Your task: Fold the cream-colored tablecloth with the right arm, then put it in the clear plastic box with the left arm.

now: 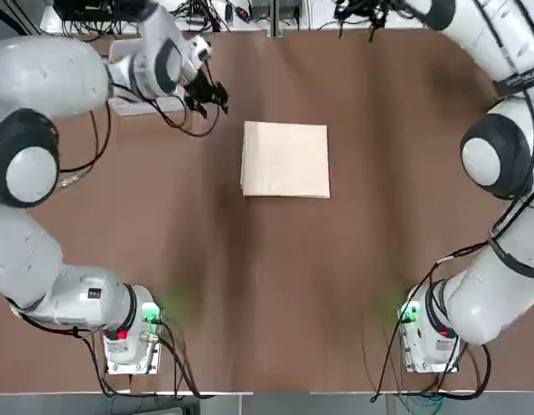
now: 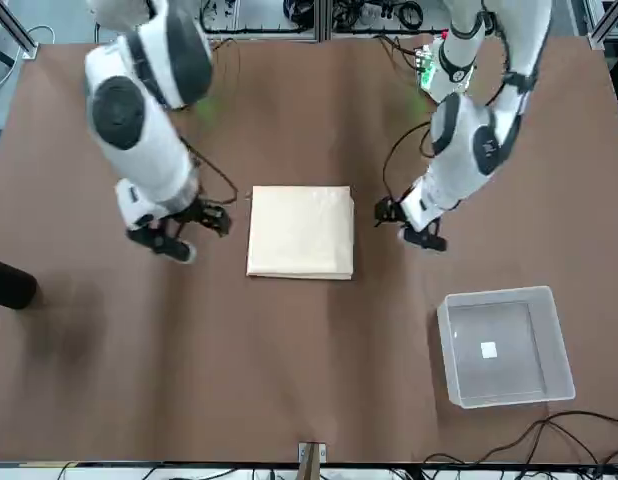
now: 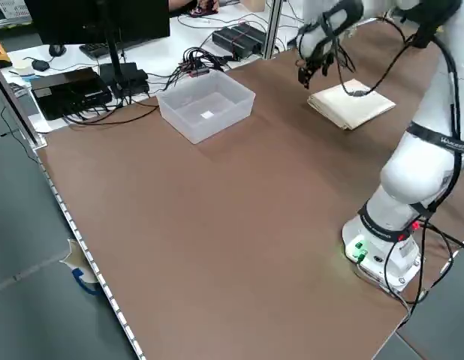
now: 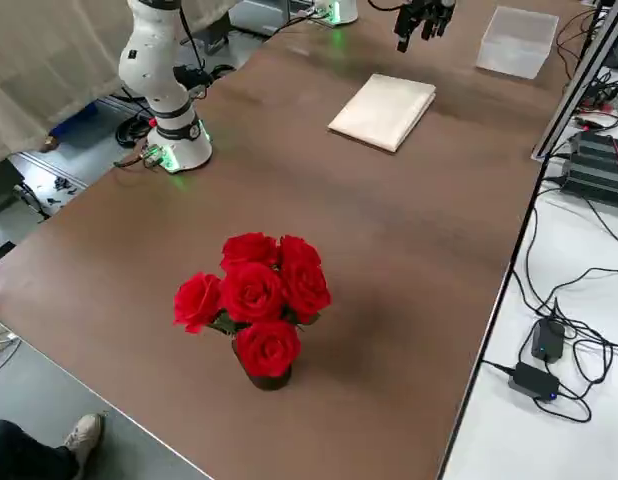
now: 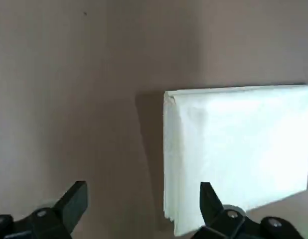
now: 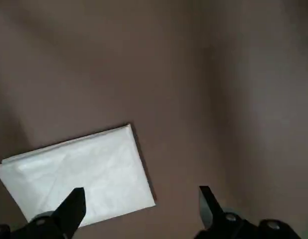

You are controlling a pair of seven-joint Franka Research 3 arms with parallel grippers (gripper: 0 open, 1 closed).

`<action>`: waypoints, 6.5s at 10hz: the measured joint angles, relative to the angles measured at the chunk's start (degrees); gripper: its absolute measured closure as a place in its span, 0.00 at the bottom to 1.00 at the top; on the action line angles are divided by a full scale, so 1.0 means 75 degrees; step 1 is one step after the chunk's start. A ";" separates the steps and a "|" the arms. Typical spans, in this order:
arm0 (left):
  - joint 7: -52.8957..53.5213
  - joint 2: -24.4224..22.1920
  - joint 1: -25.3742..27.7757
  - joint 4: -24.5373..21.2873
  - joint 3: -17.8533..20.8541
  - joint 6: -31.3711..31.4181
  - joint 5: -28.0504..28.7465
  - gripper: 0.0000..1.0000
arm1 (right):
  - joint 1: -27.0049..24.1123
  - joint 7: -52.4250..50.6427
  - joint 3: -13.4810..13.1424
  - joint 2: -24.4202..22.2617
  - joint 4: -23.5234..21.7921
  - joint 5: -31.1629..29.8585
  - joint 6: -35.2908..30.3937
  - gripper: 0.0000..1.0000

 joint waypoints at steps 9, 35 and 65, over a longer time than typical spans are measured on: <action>-0.0556 0.2480 -0.0572 0.0638 -0.0527 0.2013 -0.0611 0.00 | -0.2682 -0.3292 0.0018 -0.0275 0.0681 -0.0052 -0.1036 0.00; -0.2469 0.1698 -0.0270 0.1671 -0.0312 -0.0870 0.1637 0.93 | -0.3069 -0.5380 -0.0335 -0.1682 -0.2029 -0.0134 0.1789 0.00; -0.5169 0.4044 -0.2106 0.4758 -0.0332 -0.1226 0.3066 0.63 | -0.3046 -0.5379 -0.0390 -0.1747 -0.2123 -0.0133 0.1889 0.00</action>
